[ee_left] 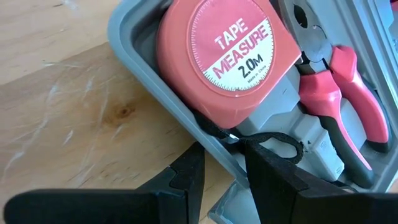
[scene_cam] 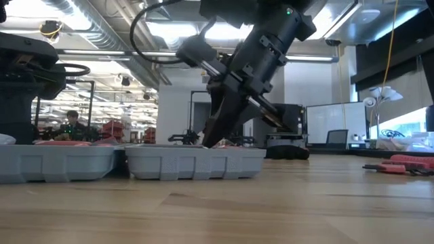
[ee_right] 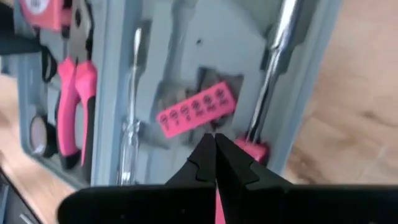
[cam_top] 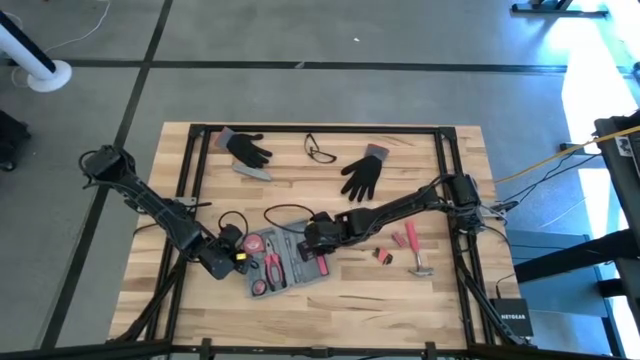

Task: Prefit tool cases

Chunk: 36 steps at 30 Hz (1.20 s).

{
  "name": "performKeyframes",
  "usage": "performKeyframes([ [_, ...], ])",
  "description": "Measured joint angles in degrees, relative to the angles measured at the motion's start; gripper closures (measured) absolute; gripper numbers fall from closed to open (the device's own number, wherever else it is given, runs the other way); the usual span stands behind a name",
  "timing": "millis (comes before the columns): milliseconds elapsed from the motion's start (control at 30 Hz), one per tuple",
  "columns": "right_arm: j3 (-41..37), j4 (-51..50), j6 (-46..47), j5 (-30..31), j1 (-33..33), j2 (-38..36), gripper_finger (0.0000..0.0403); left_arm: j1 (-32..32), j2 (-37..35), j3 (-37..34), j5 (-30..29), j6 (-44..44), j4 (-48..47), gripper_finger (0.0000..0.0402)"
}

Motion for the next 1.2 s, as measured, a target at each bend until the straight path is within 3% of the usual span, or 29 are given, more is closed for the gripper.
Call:
performKeyframes([
  [1067,0.3,4.6,-0.7,-1.6,0.5,3.8,0.0403,0.0,0.0,0.0,-0.2,-0.1,-0.4,0.0295],
  [1200,1.2,3.9,-0.1,0.5,0.0,4.1,0.0403,0.0,0.0,0.0,0.0,-0.5,-0.4,0.0295],
])
